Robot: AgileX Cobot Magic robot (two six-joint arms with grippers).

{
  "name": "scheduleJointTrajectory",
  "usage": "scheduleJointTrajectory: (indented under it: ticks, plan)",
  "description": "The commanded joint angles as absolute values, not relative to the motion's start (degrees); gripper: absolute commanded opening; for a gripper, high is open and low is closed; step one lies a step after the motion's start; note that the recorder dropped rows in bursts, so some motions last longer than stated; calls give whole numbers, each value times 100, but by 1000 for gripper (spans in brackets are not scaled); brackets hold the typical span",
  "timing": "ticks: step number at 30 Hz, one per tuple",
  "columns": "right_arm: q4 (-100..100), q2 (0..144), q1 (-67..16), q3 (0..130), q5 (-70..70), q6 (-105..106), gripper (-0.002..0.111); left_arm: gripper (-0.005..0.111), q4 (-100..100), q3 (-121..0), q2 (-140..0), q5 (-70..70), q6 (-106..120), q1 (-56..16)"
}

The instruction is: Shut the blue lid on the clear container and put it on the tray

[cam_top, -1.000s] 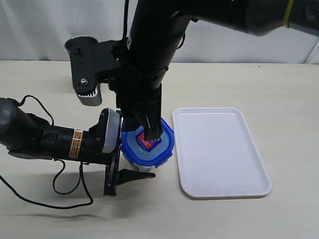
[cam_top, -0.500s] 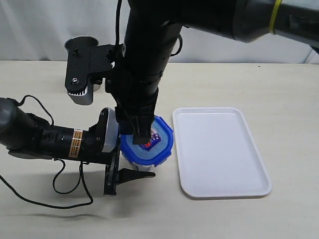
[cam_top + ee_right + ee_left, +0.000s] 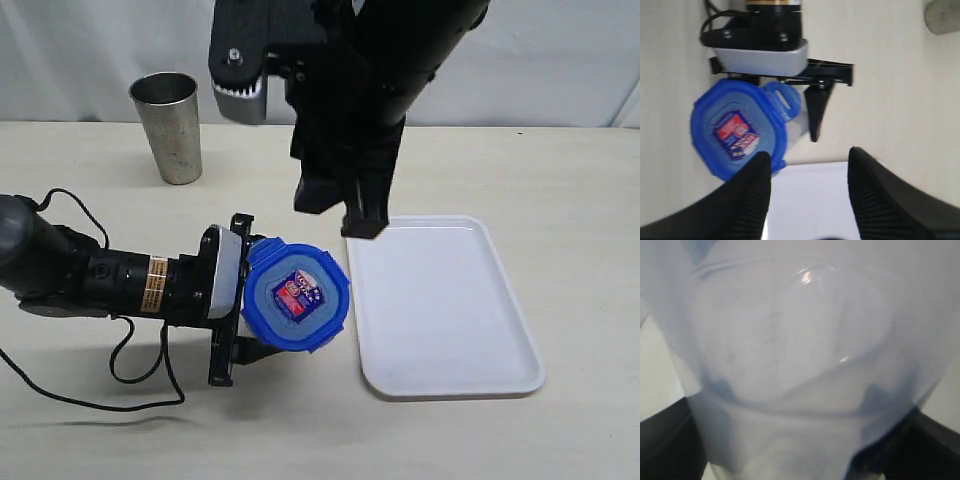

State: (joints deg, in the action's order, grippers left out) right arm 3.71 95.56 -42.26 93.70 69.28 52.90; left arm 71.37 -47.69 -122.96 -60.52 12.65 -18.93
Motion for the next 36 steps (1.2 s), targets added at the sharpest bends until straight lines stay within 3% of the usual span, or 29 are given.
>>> scheduleJointTrajectory:
  ticks: [1,4,7,16,36]
  plan:
    - [466,9436,-4280,8845,6996,6047,46,0,6351,-4771,-12286,-5599,2382,-1907]
    - [720,9506,-4280,8760,6996,6382,46,0,6391,-4833,-12153,-5227,2171,-1952]
    - [706,9715,-4280,8760,6956,6847,46,0,6696,-4880,-11675,-3986,1946,-2140]
    - [344,10316,-4280,8772,6305,7024,46,0,7283,-4880,-11580,-4514,1476,-2140]
    - [499,10316,-4280,8238,6415,6819,42,0,7390,-4880,-11580,-4863,1076,-2140]
